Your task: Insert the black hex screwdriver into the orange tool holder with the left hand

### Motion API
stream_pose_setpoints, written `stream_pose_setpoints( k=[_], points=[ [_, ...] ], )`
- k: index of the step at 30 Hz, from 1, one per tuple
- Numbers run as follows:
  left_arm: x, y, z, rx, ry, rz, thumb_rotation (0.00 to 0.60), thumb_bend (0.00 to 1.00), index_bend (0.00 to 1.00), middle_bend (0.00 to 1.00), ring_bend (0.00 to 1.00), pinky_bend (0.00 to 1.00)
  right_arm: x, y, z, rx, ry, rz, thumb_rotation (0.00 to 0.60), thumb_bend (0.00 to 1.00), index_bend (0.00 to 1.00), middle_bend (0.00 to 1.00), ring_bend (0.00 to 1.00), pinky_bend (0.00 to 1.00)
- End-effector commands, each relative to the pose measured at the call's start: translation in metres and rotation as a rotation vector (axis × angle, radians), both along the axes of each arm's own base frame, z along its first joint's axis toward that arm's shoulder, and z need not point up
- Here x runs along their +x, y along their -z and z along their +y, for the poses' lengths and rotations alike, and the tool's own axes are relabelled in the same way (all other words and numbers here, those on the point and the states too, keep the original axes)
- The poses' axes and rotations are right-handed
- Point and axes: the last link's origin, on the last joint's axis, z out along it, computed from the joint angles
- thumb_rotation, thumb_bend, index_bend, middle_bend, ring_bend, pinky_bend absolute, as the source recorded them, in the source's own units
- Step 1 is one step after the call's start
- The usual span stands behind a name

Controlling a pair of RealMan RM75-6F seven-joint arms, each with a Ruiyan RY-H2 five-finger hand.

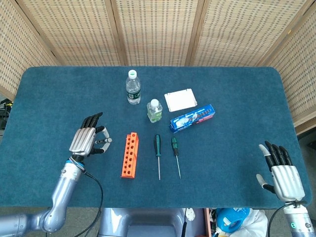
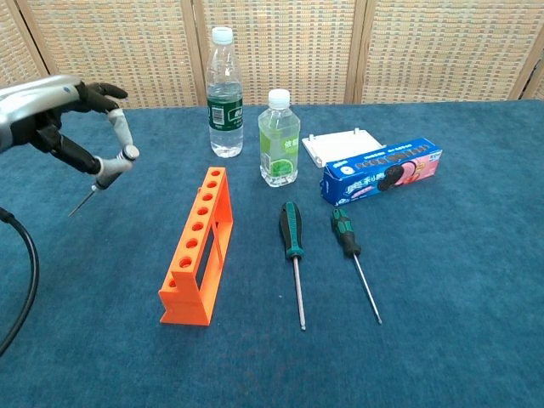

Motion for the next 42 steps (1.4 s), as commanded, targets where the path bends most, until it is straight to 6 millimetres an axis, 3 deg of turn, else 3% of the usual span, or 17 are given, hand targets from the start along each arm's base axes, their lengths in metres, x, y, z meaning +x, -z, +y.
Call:
stream_pose_setpoints(
  k=[1, 9, 15, 27, 42],
  points=[
    [0.005, -0.029, -0.005, 0.055, 0.014, -0.171, 0.600, 0.38, 0.69, 0.07, 0.00, 0.00, 0.000, 0.000, 0.000, 0.000, -0.001, 0.002, 0.600, 0.28, 0.00, 0.00, 0.00, 0.00],
    [0.009, -0.040, -0.009, 0.020, -0.016, -0.512, 0.600, 0.38, 0.69, 0.08, 0.00, 0.00, 0.001, 0.005, 0.000, 0.012, -0.002, 0.010, 0.600, 0.28, 0.00, 0.00, 0.00, 0.00],
    [0.017, -0.040, -0.008, -0.036, -0.006, -0.652, 0.600, 0.38, 0.71, 0.09, 0.00, 0.00, 0.001, 0.005, -0.001, 0.014, -0.001, 0.009, 0.600, 0.28, 0.00, 0.00, 0.00, 0.00],
    [0.049, -0.013, -0.011, -0.155, 0.103, -0.745, 0.600, 0.38, 0.72, 0.10, 0.00, 0.00, 0.002, 0.005, 0.000, 0.015, -0.006, 0.004, 0.600, 0.28, 0.00, 0.00, 0.00, 0.00],
    [0.069, 0.014, -0.007, -0.181, 0.132, -0.748, 0.600, 0.38, 0.72, 0.10, 0.00, 0.00, 0.000, 0.001, -0.001, 0.011, -0.002, -0.015, 0.600, 0.28, 0.00, 0.00, 0.00, 0.00]
  ],
)
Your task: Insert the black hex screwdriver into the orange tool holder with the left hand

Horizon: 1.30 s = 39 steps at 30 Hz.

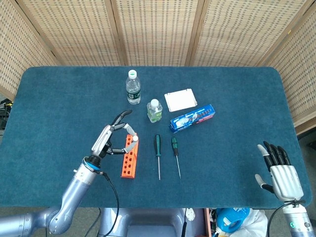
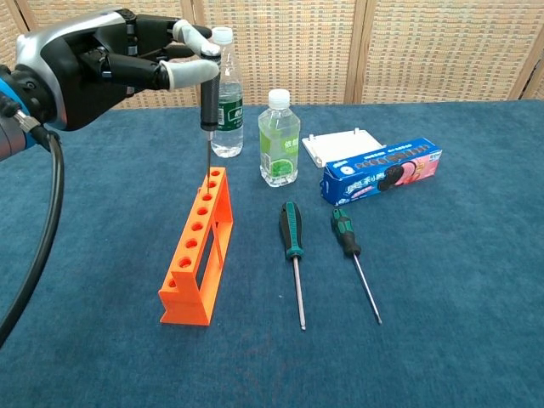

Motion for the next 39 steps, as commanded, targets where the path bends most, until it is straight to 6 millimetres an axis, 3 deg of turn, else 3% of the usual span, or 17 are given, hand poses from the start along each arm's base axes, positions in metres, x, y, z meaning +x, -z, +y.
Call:
stream_pose_setpoints(
  k=[1, 17, 39],
  points=[
    [0.001, 0.003, 0.000, 0.007, 0.010, 0.013, 0.600, 0.38, 0.72, 0.10, 0.00, 0.00, 0.000, 0.000, 0.000, 0.000, 0.001, -0.001, 0.600, 0.28, 0.00, 0.00, 0.00, 0.00],
    [-0.003, 0.007, 0.002, 0.013, 0.006, 0.028, 0.600, 0.39, 0.73, 0.10, 0.00, 0.00, 0.000, 0.001, 0.000, 0.003, -0.001, 0.003, 0.600, 0.28, 0.00, 0.00, 0.00, 0.00],
    [-0.033, 0.023, 0.006, -0.028, -0.042, -0.001, 0.600, 0.39, 0.73, 0.10, 0.00, 0.00, 0.000, 0.003, 0.000, 0.010, 0.000, 0.008, 0.600, 0.28, 0.00, 0.00, 0.00, 0.00]
  ],
)
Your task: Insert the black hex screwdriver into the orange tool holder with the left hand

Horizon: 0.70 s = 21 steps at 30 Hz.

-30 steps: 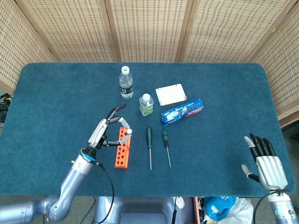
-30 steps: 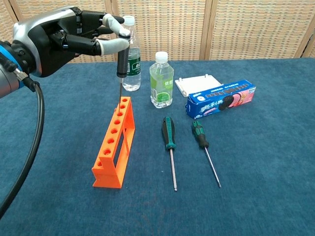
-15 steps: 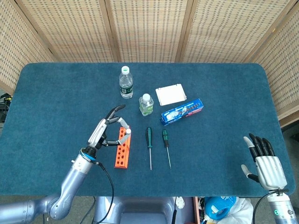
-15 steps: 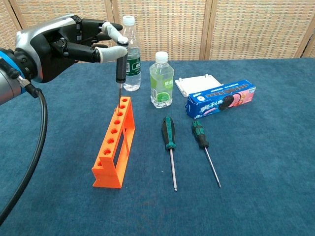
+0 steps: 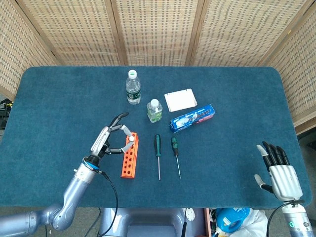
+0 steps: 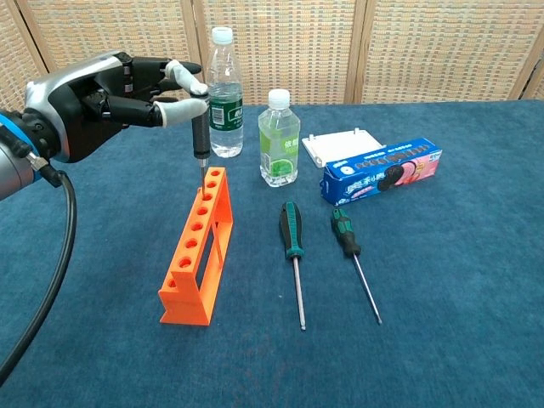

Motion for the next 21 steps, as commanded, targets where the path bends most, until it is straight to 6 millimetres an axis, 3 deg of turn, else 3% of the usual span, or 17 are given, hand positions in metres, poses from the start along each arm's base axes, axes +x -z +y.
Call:
stream_pose_setpoints(
  k=[1, 21],
  points=[
    [-0.004, 0.003, -0.001, -0.008, -0.004, -0.002, 0.600, 0.39, 0.73, 0.10, 0.00, 0.00, 0.000, 0.001, 0.000, 0.002, 0.000, 0.002, 0.600, 0.28, 0.00, 0.00, 0.00, 0.00],
    [-0.018, 0.010, 0.001, -0.019, -0.010, 0.013, 0.600, 0.39, 0.73, 0.10, 0.00, 0.00, 0.000, 0.003, -0.001, 0.008, 0.003, 0.007, 0.600, 0.28, 0.00, 0.00, 0.00, 0.00]
  ],
)
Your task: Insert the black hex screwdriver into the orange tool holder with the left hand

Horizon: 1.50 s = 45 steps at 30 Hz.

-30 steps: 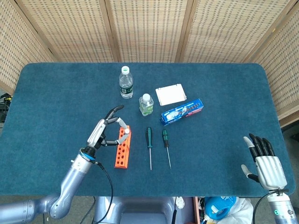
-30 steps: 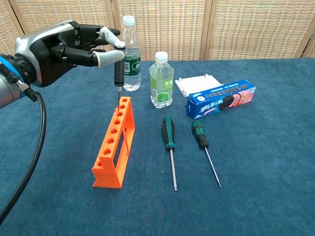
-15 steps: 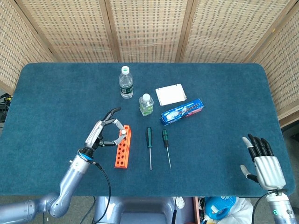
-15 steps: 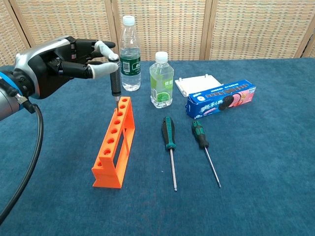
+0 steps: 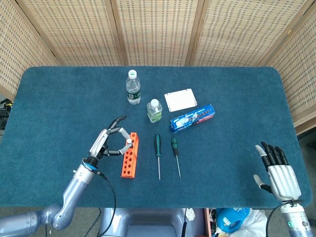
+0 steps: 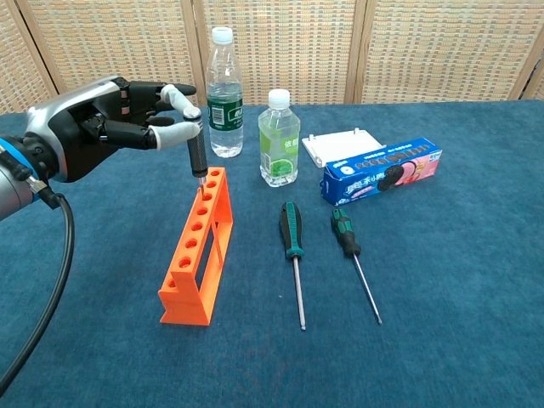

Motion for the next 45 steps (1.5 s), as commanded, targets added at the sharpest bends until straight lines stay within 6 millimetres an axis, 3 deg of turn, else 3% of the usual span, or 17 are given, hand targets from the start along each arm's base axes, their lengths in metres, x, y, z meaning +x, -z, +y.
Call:
stream_pose_setpoints(
  k=[1, 45],
  points=[
    [-0.001, 0.000, 0.001, 0.001, 0.002, 0.007, 0.600, 0.39, 0.73, 0.10, 0.00, 0.00, 0.000, 0.000, 0.000, 0.000, -0.001, 0.001, 0.600, 0.28, 0.00, 0.00, 0.00, 0.00],
    [-0.005, 0.020, 0.005, -0.030, -0.002, 0.054, 0.600, 0.39, 0.74, 0.11, 0.00, 0.00, -0.001, 0.000, -0.001, 0.003, 0.001, -0.001, 0.600, 0.28, 0.00, 0.00, 0.00, 0.00]
  ],
)
